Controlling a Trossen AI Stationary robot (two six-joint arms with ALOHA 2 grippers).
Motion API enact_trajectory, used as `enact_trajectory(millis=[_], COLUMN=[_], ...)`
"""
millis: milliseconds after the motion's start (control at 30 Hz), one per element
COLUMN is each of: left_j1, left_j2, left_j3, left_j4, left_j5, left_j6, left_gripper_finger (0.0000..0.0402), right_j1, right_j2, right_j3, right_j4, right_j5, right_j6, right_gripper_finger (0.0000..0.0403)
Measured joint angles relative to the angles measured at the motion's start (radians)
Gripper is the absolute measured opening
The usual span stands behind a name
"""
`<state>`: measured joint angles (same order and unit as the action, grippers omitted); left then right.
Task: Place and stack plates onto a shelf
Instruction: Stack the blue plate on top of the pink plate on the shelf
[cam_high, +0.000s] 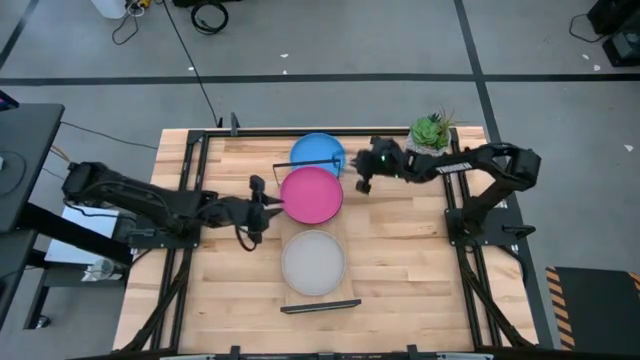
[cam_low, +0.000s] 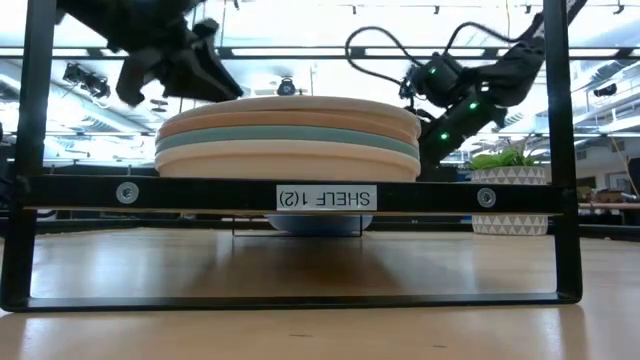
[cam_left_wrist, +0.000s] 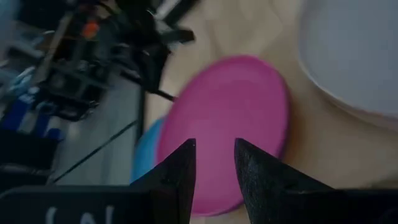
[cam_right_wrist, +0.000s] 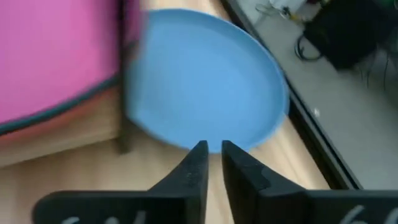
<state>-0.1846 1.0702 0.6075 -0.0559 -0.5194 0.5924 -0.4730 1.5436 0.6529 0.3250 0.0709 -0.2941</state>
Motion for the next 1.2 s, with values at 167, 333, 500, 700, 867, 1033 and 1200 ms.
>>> enact_trajectory(millis=[167, 333, 500, 700, 867, 1033, 1200], left_j1=[-0.020, -0.014, -0.008, -0.011, -0.012, -0.012, -0.012], left_j2=[-0.088, -0.153, -0.190, -0.197, -0.197, -0.197, -0.197], left_j3=[0.001, 0.001, 0.001, 0.000, 0.000, 0.000, 0.000], left_j4=[-0.003, -0.025, -0.136, -0.231, -0.229, -0.227, -0.226], left_j5=[-0.128, -0.188, -0.177, -0.175, -0.175, -0.175, -0.175], left_j6=[-0.115, -0.299, -0.434, -0.513, -0.530, -0.530, -0.534], left_gripper_finger=[0.0116, 0.0116, 0.0116, 0.0116, 0.0116, 0.0116, 0.0116], right_j1=[-0.117, -0.195, -0.230, -0.226, -0.215, -0.208, -0.212], right_j2=[0.093, 0.218, 0.311, 0.379, 0.386, 0.384, 0.380], right_j3=[0.112, 0.264, 0.354, 0.397, 0.396, 0.396, 0.400], right_j4=[-0.101, -0.241, -0.259, -0.272, -0.290, -0.288, -0.275], right_j5=[-0.128, -0.261, -0.389, -0.275, -0.175, -0.167, -0.171], right_j6=[0.105, 0.176, 0.245, 0.257, 0.250, 0.294, 0.338], right_gripper_finger=[0.0106, 0.0171, 0.0221, 0.0233, 0.0190, 0.0114, 0.0035])
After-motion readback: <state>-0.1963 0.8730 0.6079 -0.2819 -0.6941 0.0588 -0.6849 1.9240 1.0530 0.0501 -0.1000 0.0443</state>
